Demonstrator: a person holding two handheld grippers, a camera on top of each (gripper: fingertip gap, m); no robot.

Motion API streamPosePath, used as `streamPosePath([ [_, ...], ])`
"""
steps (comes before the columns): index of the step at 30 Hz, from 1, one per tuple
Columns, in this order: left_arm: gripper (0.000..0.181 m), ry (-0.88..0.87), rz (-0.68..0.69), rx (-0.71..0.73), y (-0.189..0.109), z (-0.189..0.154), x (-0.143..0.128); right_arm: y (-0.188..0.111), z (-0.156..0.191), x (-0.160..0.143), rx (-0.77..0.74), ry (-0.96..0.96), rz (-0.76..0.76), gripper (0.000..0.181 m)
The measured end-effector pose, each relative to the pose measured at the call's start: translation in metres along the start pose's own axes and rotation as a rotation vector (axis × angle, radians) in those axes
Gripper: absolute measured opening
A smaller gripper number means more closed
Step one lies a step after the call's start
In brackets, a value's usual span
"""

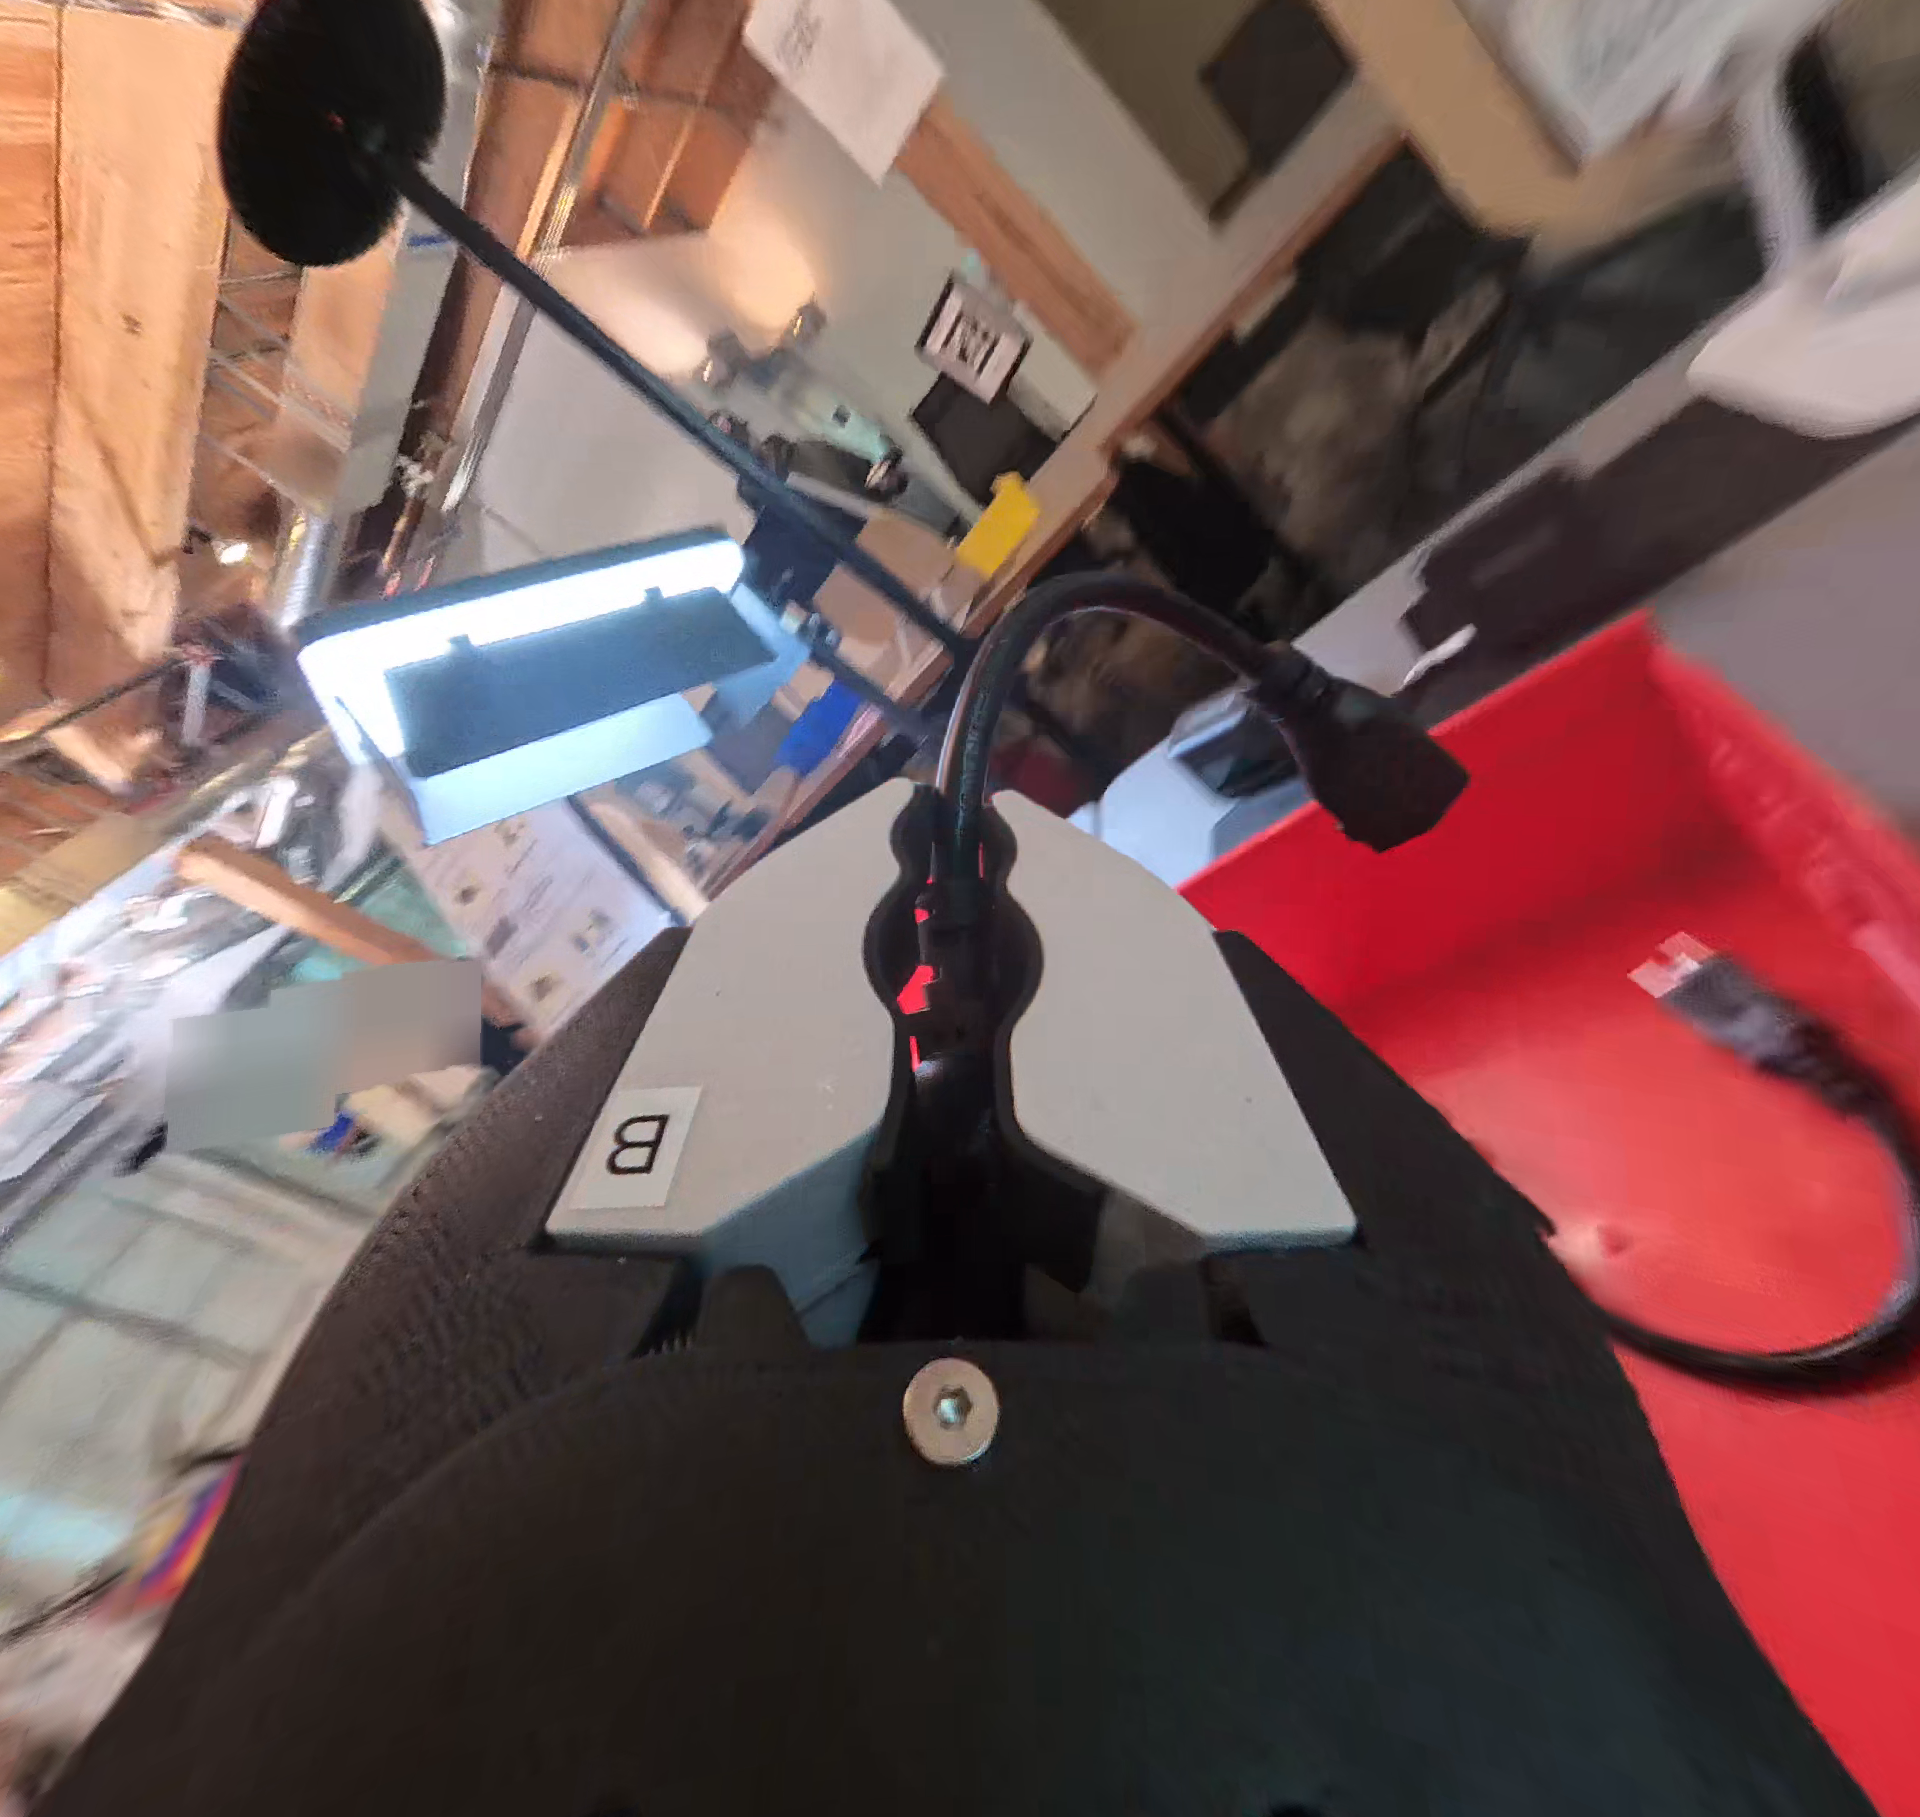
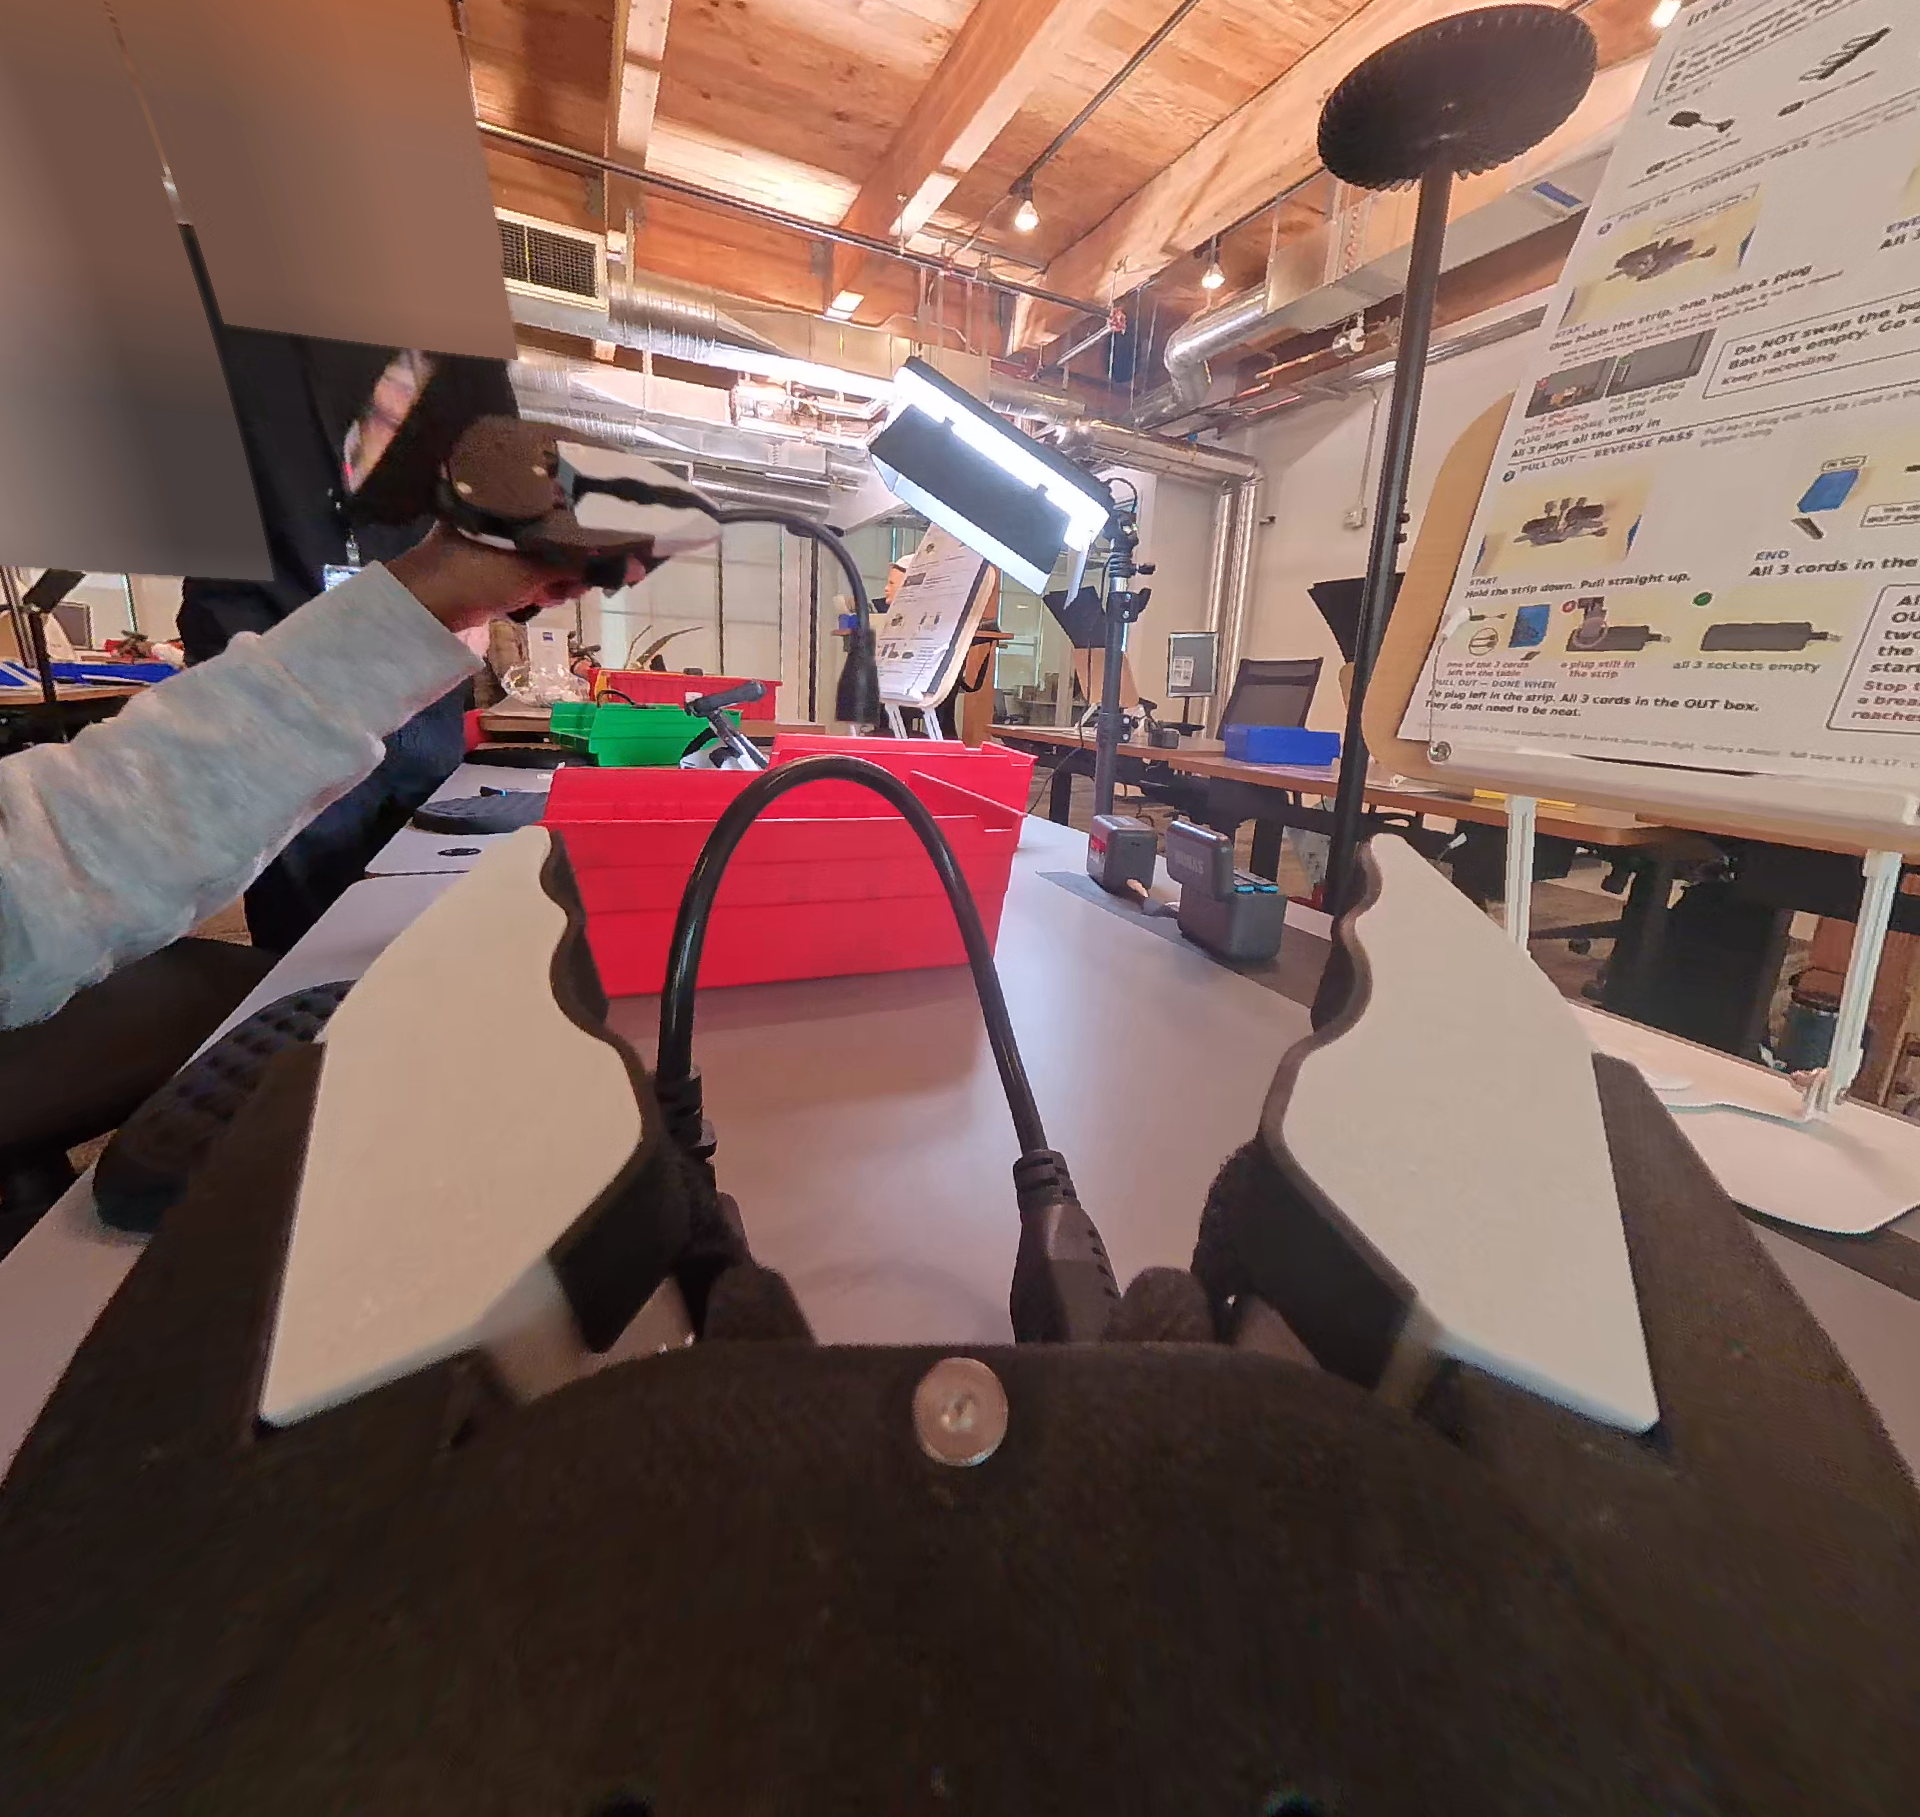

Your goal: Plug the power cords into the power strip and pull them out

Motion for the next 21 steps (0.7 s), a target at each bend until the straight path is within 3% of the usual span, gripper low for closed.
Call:
streamPosePath([
  [9,0.008,-0.399,-0.508,-0.089,-0.038,-0.015,0.048,0.003,0.008,0.006,0.057,-0.039,-0.036,0.116],
  [14,0.008,-0.686,-0.748,-0.28,-0.041,-0.054,0.081,0.009,0.021,0.014,0.124,-0.092,-0.058,0.097],
  [18,0.008,-0.754,-0.864,-0.441,-0.045,-0.096,0.11,0.02,0.035,0.034,0.141,-0.078,-0.122,0.097],
  [21,0.008,-0.663,-0.875,-0.493,-0.051,-0.125,0.129,0.027,0.047,0.062,0.17,-0.169,-0.124,0.104],
])
Point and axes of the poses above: each gripper's, where its closed fingertips meet, y out along the fingers, x out of its top, z = x × y across the jaws, the point moved 10 cm from there along -y, back along the fingers, and after that the axes turned 12 degrees about -z, right-handed, at the moved point
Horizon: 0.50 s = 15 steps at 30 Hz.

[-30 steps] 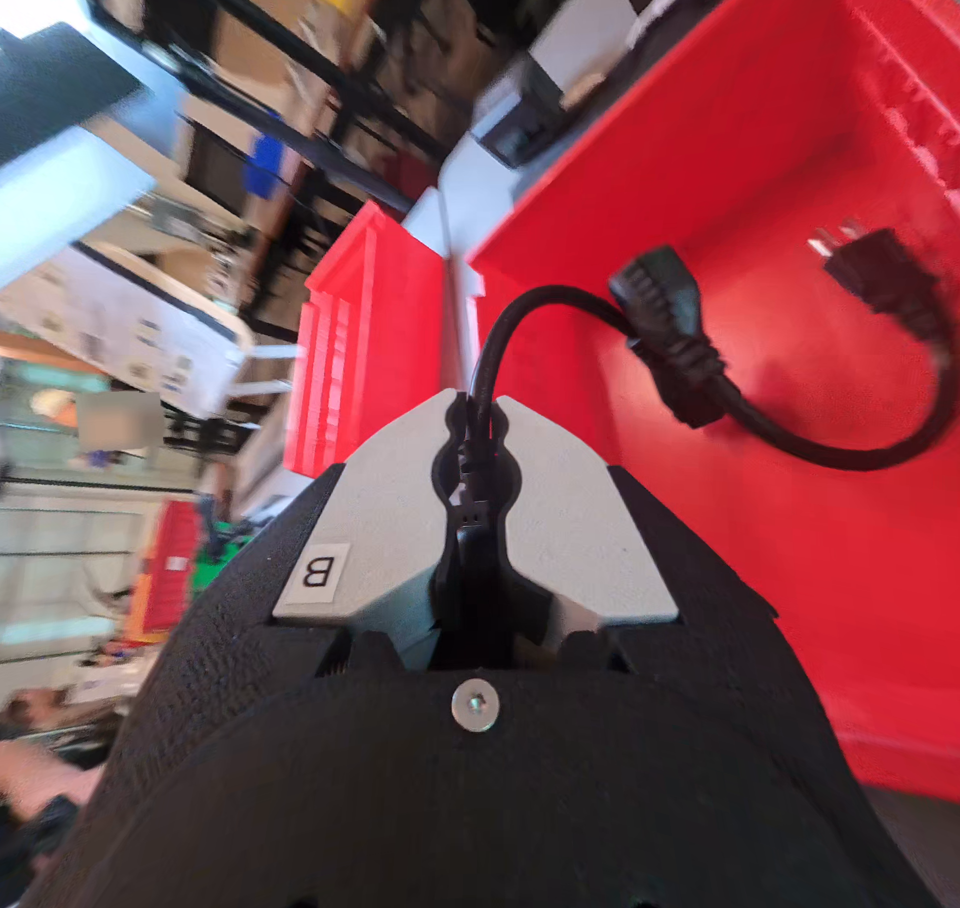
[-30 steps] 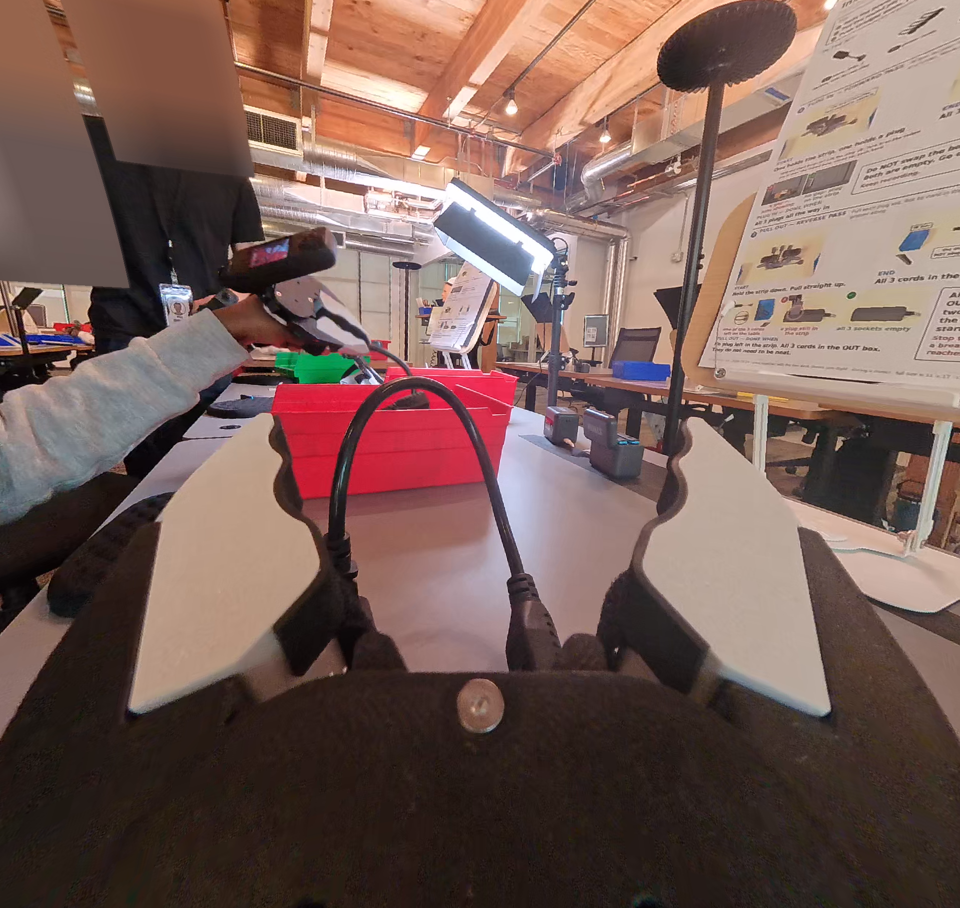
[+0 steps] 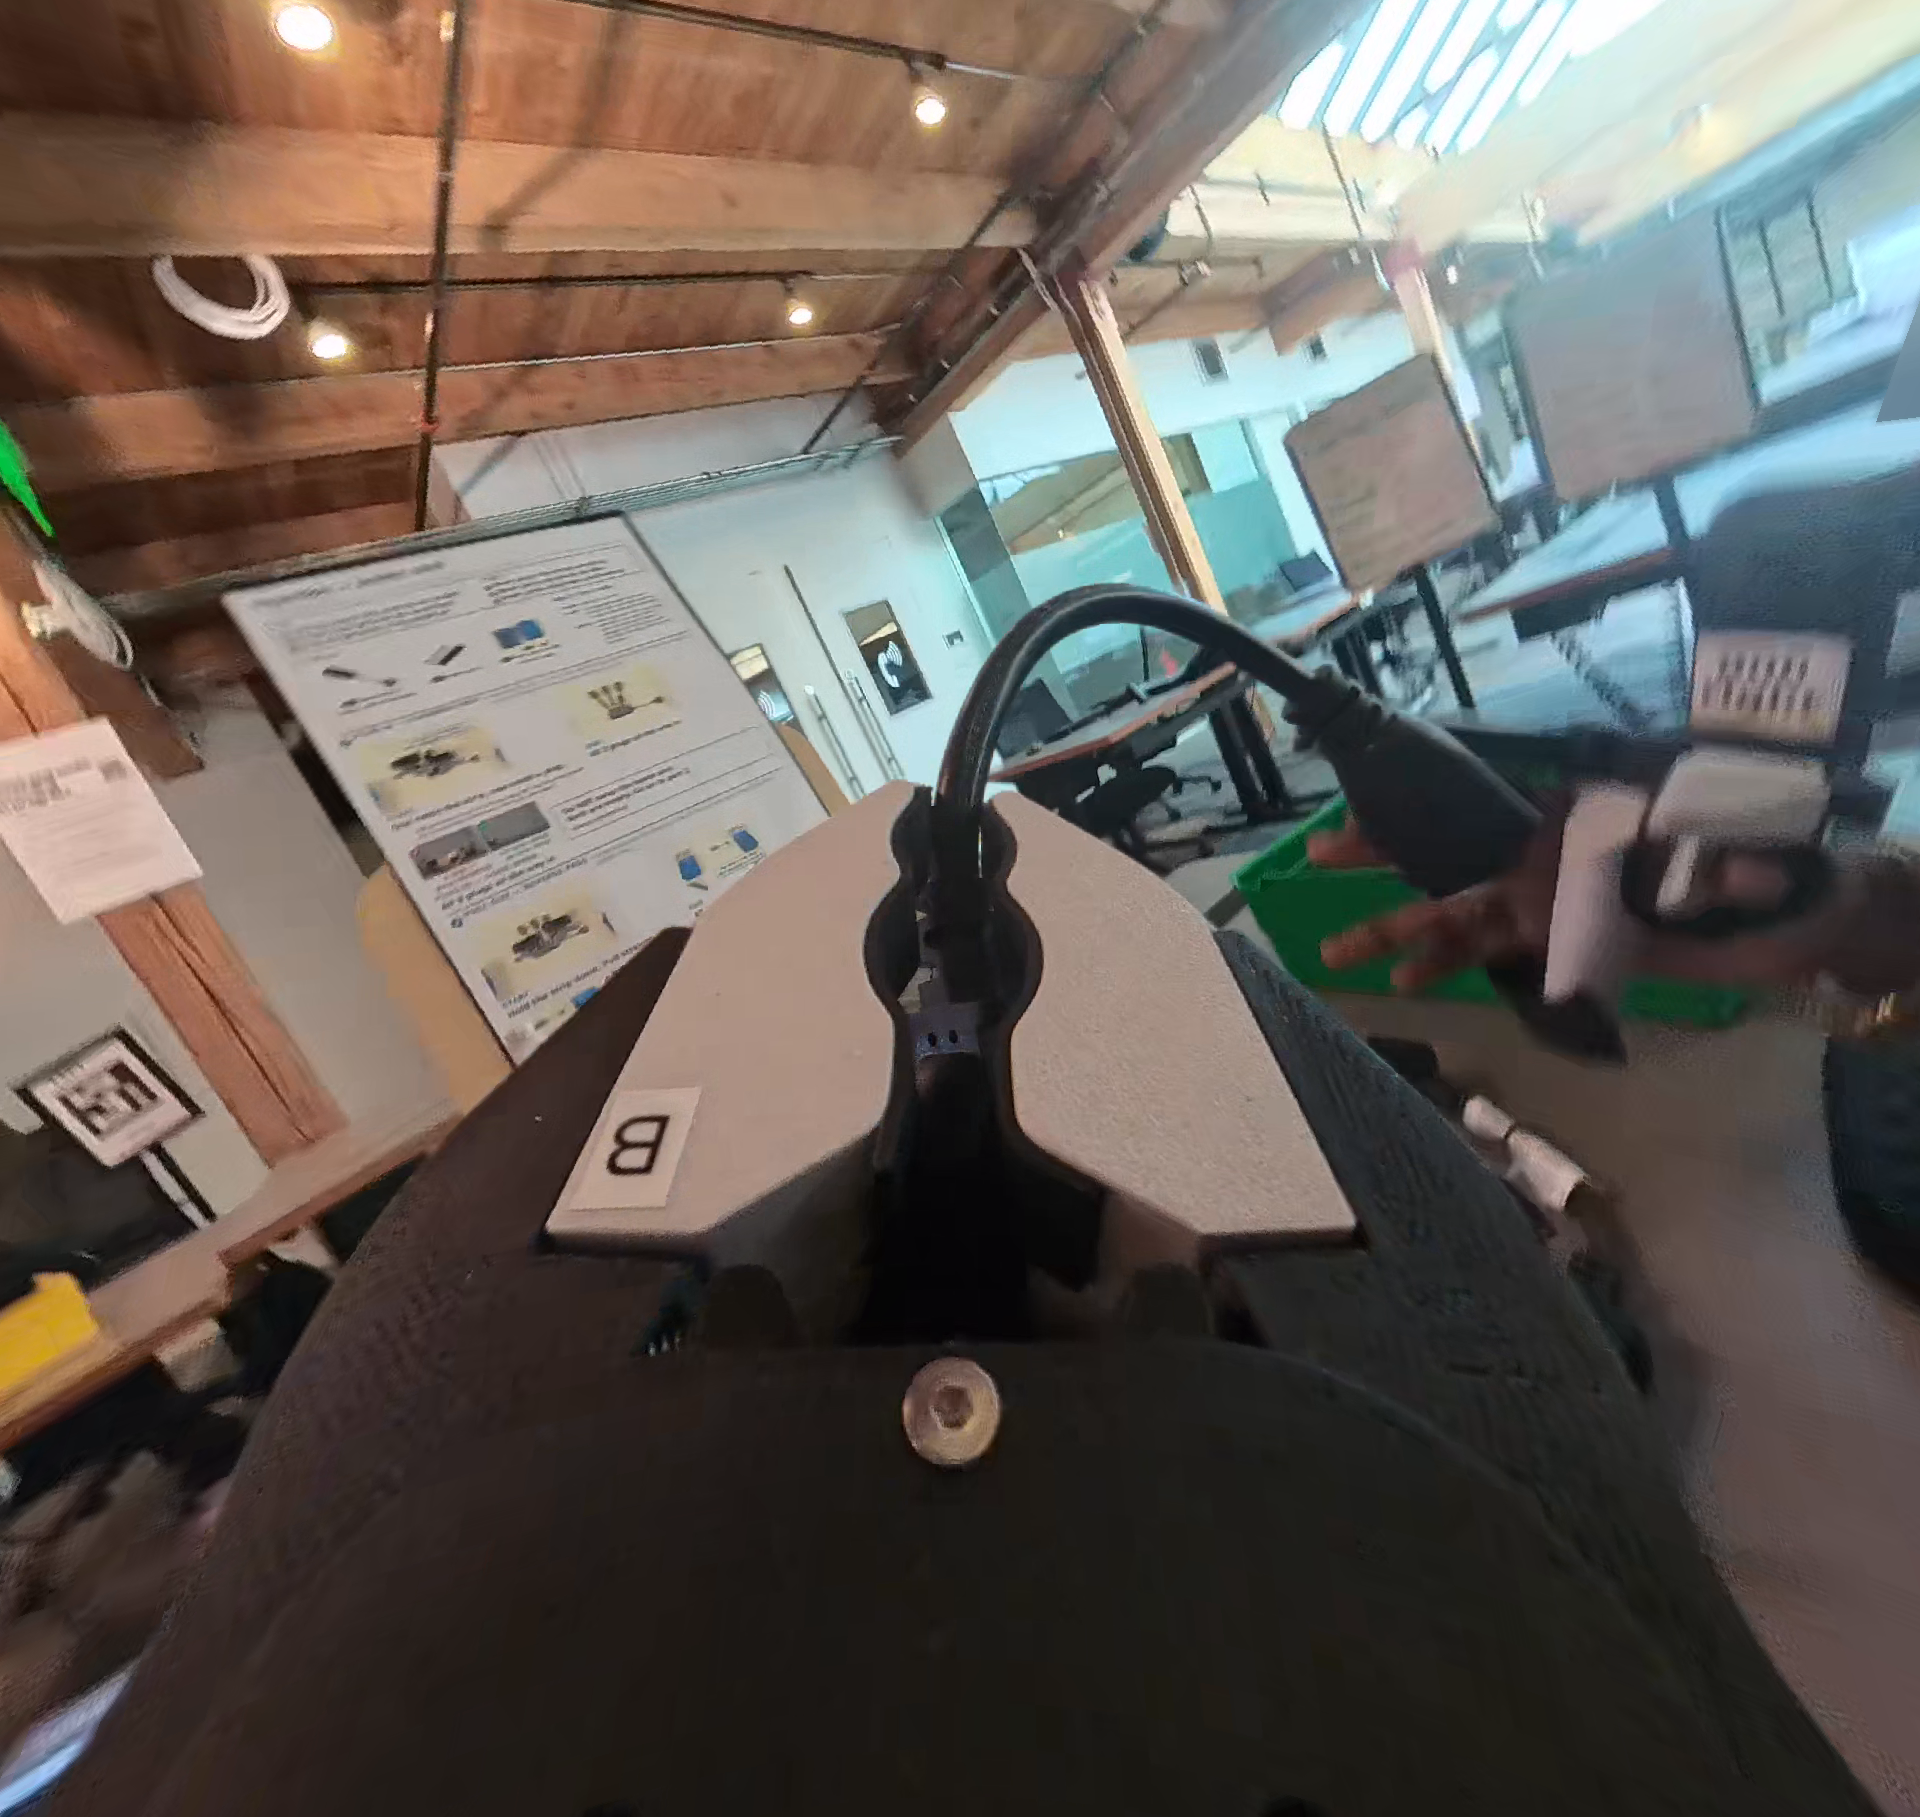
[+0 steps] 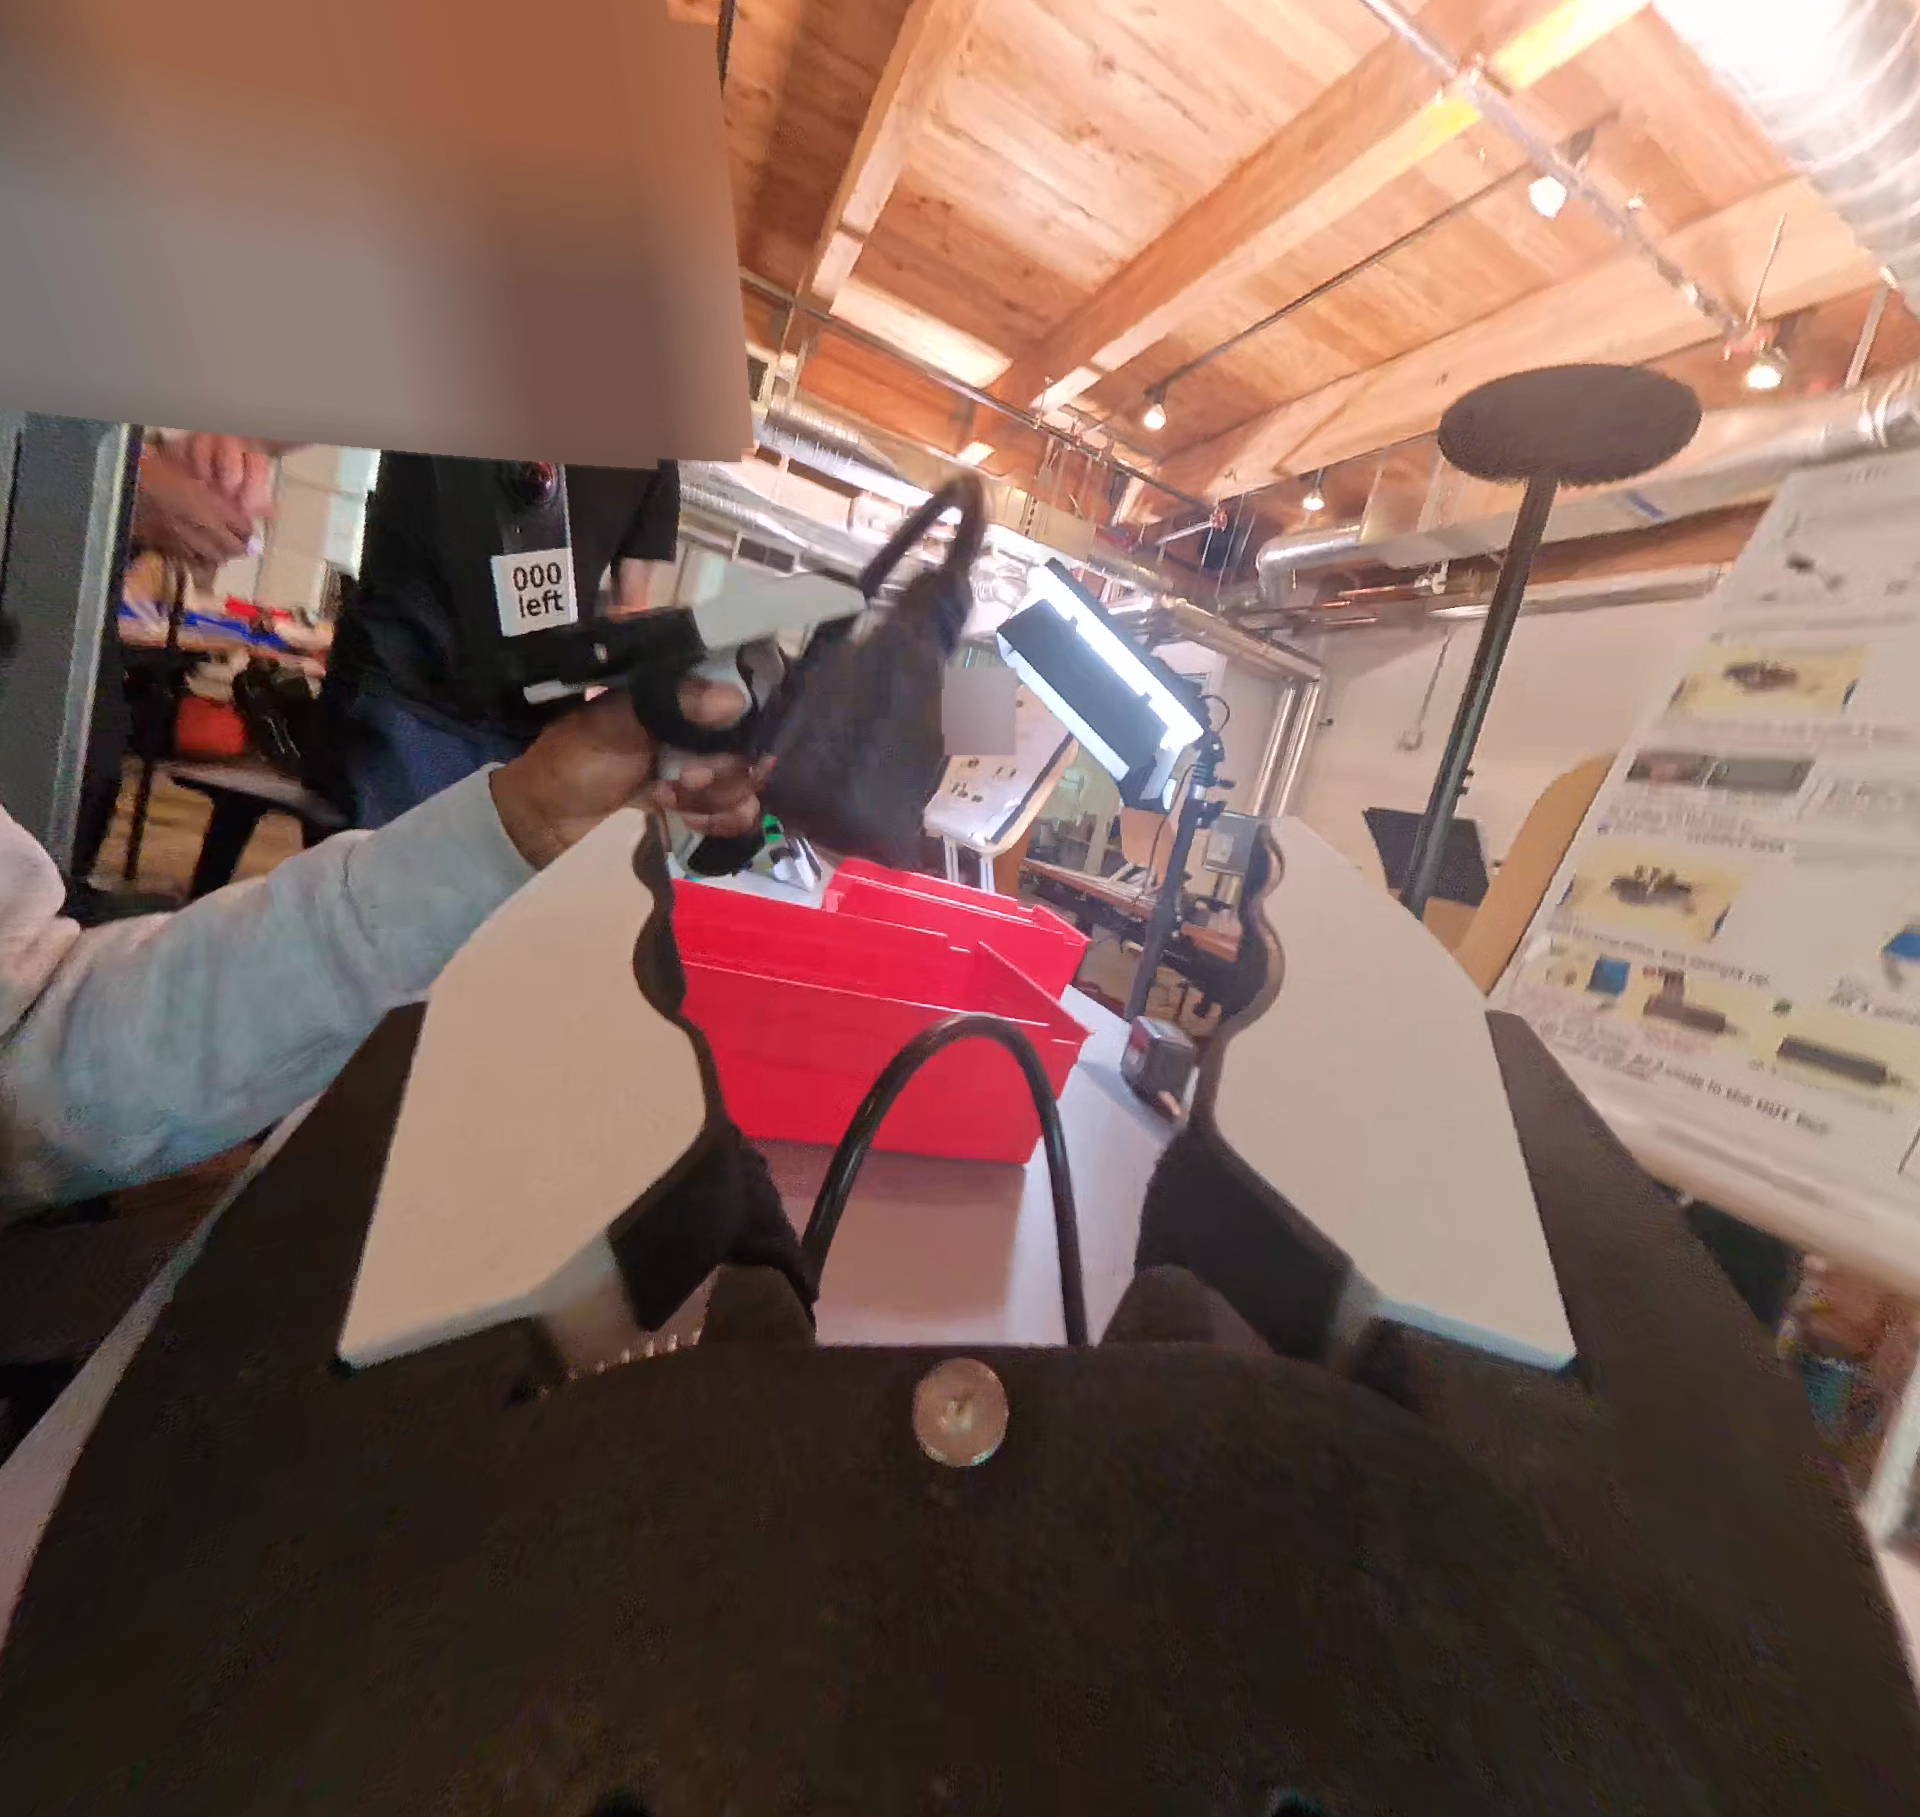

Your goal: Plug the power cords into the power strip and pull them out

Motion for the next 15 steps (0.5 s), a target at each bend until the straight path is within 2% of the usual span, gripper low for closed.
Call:
streamPosePath([
  [3,0.008,0.194,0.092,-0.095,0.012,-0.028,-0.005,0.008,0.006,0.029,-0.007,-0.232,0.133,0.101],
  [5,0.008,0.359,0.175,-0.14,0.018,-0.045,-0.008,0.016,0.015,0.037,0.005,-0.461,0.311,0.093],
  [7,0.008,0.493,0.226,-0.179,0.024,-0.062,-0.011,0.027,0.025,0.033,0.026,-0.666,0.486,0.091],
  [9,0.008,0.578,0.25,-0.218,0.027,-0.078,-0.014,0.038,0.036,0.022,0.049,-0.862,0.552,0.09],
  [12,0.008,0.574,0.248,-0.291,0.028,-0.097,-0.019,0.046,0.047,0.007,0.078,-1.195,0.578,0.059],
  [14,0.019,0.533,0.232,-0.298,0.026,-0.103,-0.021,0.046,0.051,-0.004,0.116,-1.385,0.645,0.018],
  [15,0.025,0.519,0.216,-0.293,0.024,-0.103,-0.021,0.045,0.052,-0.007,0.11,-1.449,0.659,0.005],
])
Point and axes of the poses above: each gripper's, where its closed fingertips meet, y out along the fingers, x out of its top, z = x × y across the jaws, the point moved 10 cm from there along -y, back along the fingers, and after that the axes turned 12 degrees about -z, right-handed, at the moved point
